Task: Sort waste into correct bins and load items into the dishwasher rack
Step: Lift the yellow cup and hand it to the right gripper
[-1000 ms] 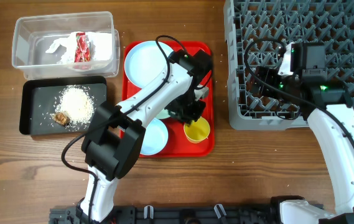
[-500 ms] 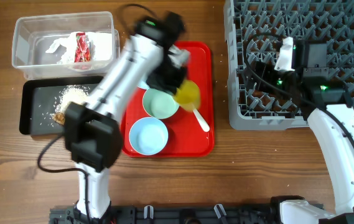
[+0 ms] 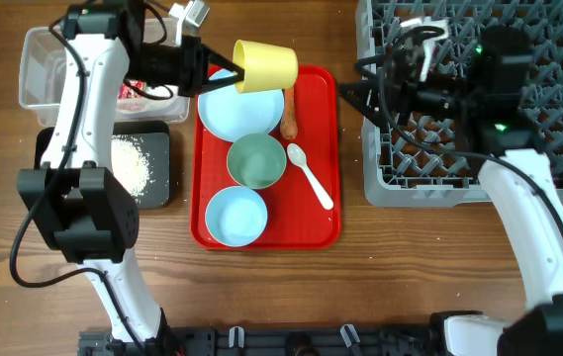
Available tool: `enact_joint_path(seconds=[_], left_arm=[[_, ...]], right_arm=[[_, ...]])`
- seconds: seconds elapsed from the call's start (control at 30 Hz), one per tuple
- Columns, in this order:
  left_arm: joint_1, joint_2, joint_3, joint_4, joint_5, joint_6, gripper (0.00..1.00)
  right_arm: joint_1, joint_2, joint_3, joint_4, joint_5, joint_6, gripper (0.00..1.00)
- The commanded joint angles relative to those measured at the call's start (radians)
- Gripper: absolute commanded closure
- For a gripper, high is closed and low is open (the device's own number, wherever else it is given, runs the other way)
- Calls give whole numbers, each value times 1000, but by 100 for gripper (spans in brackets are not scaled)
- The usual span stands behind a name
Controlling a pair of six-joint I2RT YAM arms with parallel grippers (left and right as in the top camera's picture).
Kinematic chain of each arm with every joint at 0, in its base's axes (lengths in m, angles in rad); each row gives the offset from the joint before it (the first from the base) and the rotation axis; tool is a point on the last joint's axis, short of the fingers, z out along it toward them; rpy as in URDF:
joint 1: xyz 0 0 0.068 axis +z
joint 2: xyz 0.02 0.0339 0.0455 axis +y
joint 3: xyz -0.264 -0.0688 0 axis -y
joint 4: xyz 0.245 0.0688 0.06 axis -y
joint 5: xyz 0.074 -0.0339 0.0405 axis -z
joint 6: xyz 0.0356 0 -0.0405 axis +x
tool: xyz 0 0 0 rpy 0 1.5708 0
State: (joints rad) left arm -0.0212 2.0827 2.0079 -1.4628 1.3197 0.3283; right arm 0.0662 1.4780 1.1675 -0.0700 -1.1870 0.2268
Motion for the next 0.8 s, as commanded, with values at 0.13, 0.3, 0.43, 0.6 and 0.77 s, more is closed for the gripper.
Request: enact_joint_path(seconds=[0.13, 0.3, 0.43, 0.6, 0.77], left_arm=[[-99, -35, 19, 26, 112, 35, 96], [-142, -35, 19, 26, 112, 35, 96], [-164, -35, 19, 25, 113, 31, 96], [-171, -35, 19, 26, 113, 31, 96], [-171, -35, 19, 26, 113, 31, 94]], right_arm=[[72, 78, 3, 179, -119, 93, 0], [72, 78, 3, 228, -116, 98, 0], [72, 78, 3, 228, -116, 98, 1], [75, 78, 3, 227, -116, 99, 37], [75, 78, 3, 228, -116, 99, 50]])
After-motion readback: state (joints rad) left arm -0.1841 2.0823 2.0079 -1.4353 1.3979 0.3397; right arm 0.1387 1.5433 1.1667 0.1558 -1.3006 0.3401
